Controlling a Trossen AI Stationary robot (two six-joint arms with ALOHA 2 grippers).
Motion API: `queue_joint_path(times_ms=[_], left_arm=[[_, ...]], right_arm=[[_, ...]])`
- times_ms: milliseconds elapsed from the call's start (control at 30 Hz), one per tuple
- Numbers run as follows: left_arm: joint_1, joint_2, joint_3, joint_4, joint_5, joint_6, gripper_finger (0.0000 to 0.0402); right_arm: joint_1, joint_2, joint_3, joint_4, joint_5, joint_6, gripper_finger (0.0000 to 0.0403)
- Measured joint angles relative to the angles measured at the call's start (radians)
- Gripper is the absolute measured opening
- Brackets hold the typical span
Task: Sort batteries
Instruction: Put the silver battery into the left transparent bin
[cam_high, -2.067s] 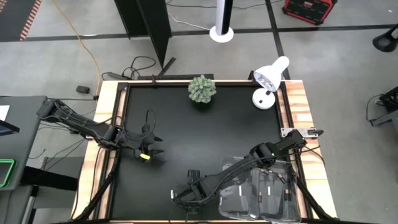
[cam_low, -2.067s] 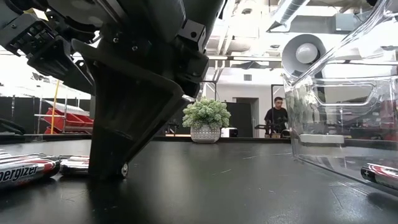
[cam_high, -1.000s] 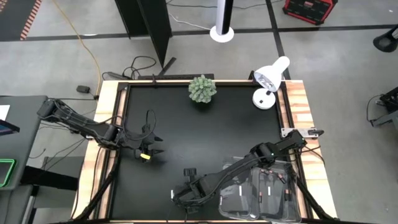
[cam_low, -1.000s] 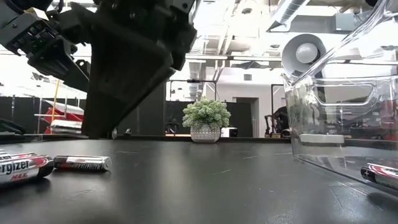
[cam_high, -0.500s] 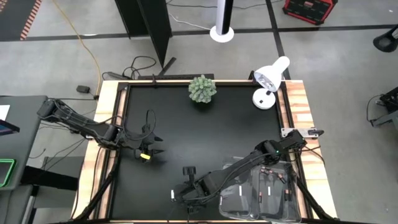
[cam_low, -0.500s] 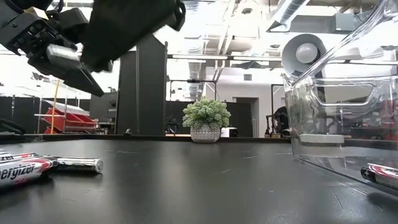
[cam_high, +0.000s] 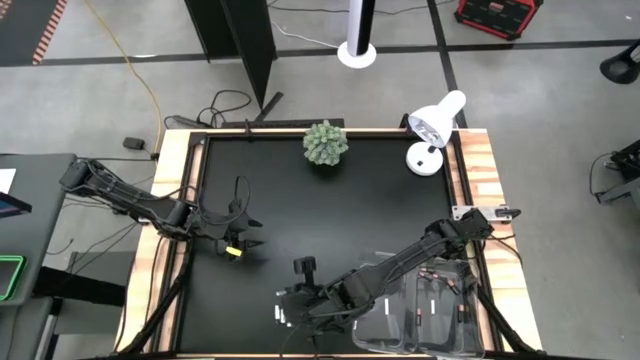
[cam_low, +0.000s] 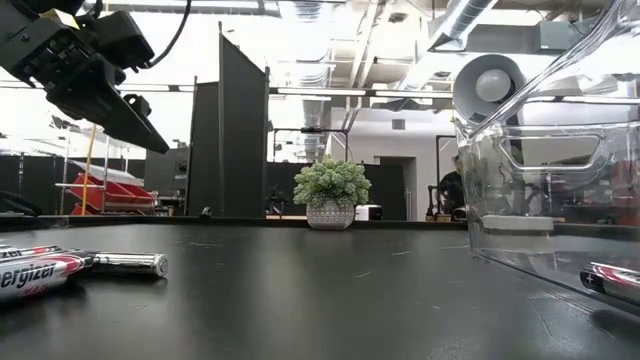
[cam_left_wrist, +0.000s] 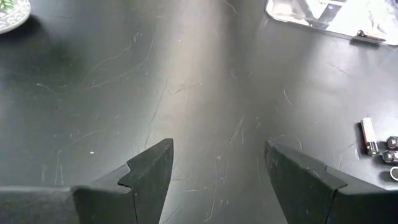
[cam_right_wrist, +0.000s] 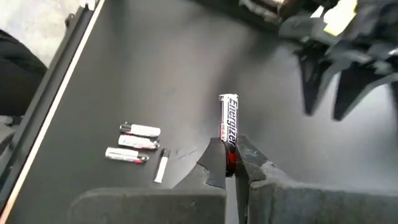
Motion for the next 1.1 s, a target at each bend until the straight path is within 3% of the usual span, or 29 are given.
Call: queue_joint_path(times_ms=[333,967,1100], left_arm=[[0.0,0.0,0.0,0.002,0.0,0.0,0.0247],[0.0,0.0,0.0,0.019,0.0,0.0,0.0247],[0.0,0.0,0.0,0.026,0.0,-0.001,0.0247]], right_arm=[[0.009,-0.127,0.0,-0.052,0.099,-0.067,0.001],[0.11,-0.329,0.0,-0.18,0.064,-0.102,0.001],[0.113,-0.33,0.0,-0.253,0.184,-0.01,0.001]])
